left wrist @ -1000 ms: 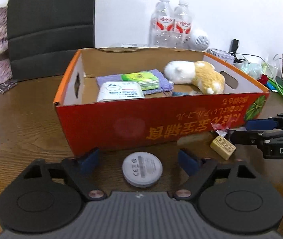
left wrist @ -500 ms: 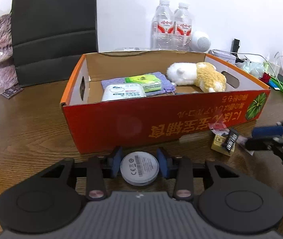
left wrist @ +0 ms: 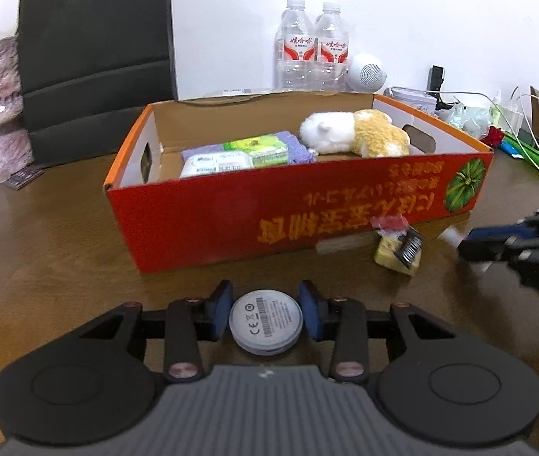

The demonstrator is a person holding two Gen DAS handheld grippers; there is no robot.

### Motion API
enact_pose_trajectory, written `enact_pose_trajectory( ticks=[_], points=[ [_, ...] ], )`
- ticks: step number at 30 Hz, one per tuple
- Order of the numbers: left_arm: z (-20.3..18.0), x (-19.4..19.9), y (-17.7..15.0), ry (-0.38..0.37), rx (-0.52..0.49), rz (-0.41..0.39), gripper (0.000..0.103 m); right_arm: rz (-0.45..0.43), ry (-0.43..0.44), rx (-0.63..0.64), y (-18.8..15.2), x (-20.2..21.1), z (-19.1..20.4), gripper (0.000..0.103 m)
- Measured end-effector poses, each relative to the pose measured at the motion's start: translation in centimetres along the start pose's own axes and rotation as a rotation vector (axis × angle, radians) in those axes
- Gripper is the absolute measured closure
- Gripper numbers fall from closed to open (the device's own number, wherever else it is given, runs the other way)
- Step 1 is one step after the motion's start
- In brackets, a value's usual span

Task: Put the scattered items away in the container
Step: 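Grasp the white round tin with the left tool while the right tool grasps the clear packet, then carry the tin and clear packet into the box and open both tools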

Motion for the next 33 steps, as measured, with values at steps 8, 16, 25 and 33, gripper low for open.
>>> enact_pose_trajectory(
  ticks=[8, 16, 25, 33],
  points=[
    [-1.9, 8.2, -4.4, 0.059, 0.137, -0.085, 0.064, -0.126, 0.031, -0.084, -2.9, 7.5, 1.9, 0.088],
    [-4.9, 13.8, -5.4, 0.039, 0.052, -0.193, 0.064, -0.144, 0.049, -0.106, -5.0, 10.9, 3.5, 0.088],
    [0.9, 8.5, 10.6, -0.128, 0.097, -0.137, 0.064, -0.254, 0.068, -0.003, 7.4, 11.3, -1.0, 0.088],
    [5.6, -9.1, 20.0, 0.036, 0.139, 0.205, 0.064, 0.125, 0.203, -0.079, 18.2, -3.5, -4.4, 0.088]
  ],
)
Point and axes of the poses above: each gripper's, at about its wrist camera, not at the fingertips, and x roughly against the way its jaws point, z to its left, y to its top, the point moved 5 cm from there along -x, roughly the way its jaws point, and after that the axes turned 6 degrees about x, right-handed, at the moved point
